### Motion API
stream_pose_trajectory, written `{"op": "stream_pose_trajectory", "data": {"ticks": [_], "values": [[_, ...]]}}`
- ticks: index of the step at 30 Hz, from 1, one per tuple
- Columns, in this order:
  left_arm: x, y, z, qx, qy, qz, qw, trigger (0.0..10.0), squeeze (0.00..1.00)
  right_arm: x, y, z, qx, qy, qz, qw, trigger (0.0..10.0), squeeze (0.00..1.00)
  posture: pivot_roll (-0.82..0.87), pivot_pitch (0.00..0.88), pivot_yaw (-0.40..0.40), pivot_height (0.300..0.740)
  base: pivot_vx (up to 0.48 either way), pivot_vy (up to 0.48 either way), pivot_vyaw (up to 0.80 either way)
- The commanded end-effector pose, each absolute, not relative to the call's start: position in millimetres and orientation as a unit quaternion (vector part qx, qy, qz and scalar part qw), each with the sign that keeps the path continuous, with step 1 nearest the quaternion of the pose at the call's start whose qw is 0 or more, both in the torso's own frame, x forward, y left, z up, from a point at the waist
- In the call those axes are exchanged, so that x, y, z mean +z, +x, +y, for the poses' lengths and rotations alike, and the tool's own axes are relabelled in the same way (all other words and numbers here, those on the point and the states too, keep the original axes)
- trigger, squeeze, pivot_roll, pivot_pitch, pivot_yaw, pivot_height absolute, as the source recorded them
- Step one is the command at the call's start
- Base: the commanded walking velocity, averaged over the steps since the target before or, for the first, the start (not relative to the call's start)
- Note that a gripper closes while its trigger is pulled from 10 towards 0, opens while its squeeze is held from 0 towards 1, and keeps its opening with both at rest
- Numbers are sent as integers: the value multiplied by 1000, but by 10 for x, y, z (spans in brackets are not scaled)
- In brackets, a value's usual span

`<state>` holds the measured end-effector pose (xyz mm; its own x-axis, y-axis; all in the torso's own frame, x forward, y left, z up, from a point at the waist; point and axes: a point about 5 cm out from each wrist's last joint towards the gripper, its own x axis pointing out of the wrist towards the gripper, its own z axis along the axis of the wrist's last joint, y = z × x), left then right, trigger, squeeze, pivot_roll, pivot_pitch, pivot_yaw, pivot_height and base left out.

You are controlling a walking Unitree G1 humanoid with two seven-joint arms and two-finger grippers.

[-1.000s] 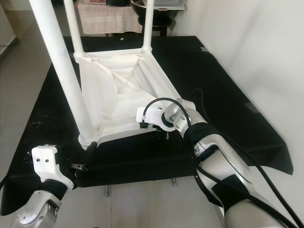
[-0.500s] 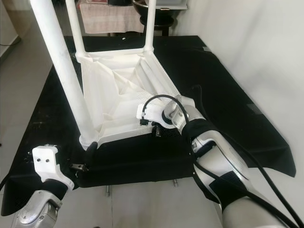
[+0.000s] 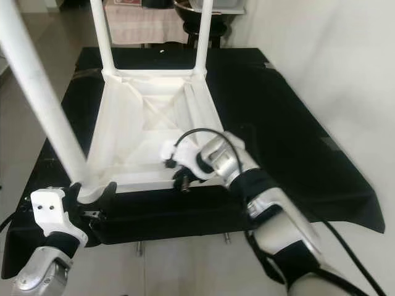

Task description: Building children table

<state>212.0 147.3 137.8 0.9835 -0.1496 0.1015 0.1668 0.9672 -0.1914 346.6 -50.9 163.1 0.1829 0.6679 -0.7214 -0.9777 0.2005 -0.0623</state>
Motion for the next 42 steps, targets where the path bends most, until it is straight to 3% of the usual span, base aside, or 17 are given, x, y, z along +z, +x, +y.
{"op": "stream_pose_trajectory", "data": {"ticks": [1, 4, 5, 7, 11, 12, 13, 14, 15, 16, 17, 25, 29, 33, 35, 38, 42], "values": [[1327, 2117, 1470, -84, -104, -32, 991, 10000, 0, 1571, 3445, -471, 557, -226, 293, 744, 0, 0, 43, 76, -56, 740, 0, 0, 0], [1325, 2120, 1475, -85, -103, -31, 991, 10000, 0, 1566, 3458, -287, 512, -182, 282, 791, 0, 0, 41, 75, -53, 740, 0, 0, 0], [1325, 2120, 1475, -85, -103, -31, 991, 10000, 0, 1566, 3458, -287, 512, -182, 282, 791, 0, 0, 41, 75, -53, 740, 0, 0, 0], [1325, 2123, 1470, -86, -102, -31, 991, 10000, 0, 1616, 3516, -117, 460, -170, 228, 842, 0, 0, 44, 73, -51, 740, 0, 0, 0], [1325, 2124, 1463, -85, -103, -31, 991, 10000, 0, 1715, 3549, -23, 437, -170, 174, 866, 0, 0, 46, 74, -57, 740, 0, 0, 0], [1325, 2124, 1460, -85, -103, -31, 991, 10000, 0, 1741, 3562, -12, 430, -178, 159, 871, 8510, 0, 44, 73, -60, 740, 0, 0, 0], [1325, 2124, 1458, -85, -104, -32, 991, 10000, 0, 1756, 3568, -6, 423, -182, 151, 875, 8510, 0, 44, 73, -60, 740, 0, 0, 0], [1326, 2124, 1456, -84, -104, -32, 990, 10000, 0, 1780, 3574, 3, 421, -181, 140, 878, 10000, 0, 44, 74, -62, 740, 0, 0, 0], [1326, 2124, 1455, -84, -105, -32, 990, 10000, 0, 1797, 3577, 9, 420, -178, 132, 880, 10000, 0, 44, 74, -62, 740, 0, 0, 0], [1325, 2123, 1454, -84, -105, -33, 990, 10000, 0, 1836, 3555, 24, 437, -173, 116, 875, 10000, 82, 44, 74, -67, 740, 0, 0, 0], [1325, 2122, 1455, -83, -106, -33, 990, 10000, 0, 1871, 3545, 22, 446, -157, 107, 875, 10000, 1000, 44, 74, -67, 740, 0, 0, 0], [1317, 2125, 1460, -84, -109, -32, 990, 10000, 0, 2144, 3466, -57, 498, -144, -4, 855, 10000, 1000, 32, 67, -60, 740, 0, 0, 0], [1312, 2130, 1460, -87, -109, -31, 990, 10000, 0, 2323, 3230, -275, 596, -117, -46, 793, 10000, 1000, 31, 65, -59, 740, 0, 0, 0], [1312, 2130, 1463, -87, -109, -31, 990, 10000, 0, 2309, 3153, -563, 616, -165, -43, 769, 10000, 1000, 28, 67, -58, 740, 0, 0, 0], [1312, 2129, 1463, -89, -109, -30, 990, 10000, 0, 2274, 3174, -687, 601, -197, -34, 773, 10000, 1000, 24, 68, -57, 740, 0, 0, 0], [1320, 2111, 1442, -111, -111, -29, 987, 10000, 0, 2138, 3338, -1010, 500, -282, 10, 819, 10000, 1000, 6, 69, -51, 740, 0, 0, 0], [1332, 2045, 1404, -142, -103, -24, 984, 10000, 0, 2018, 3367, -1114, 433, -290, 38, 852, 10000, 1000, -10, 69, -41, 740, 0, 0, 0]]}}
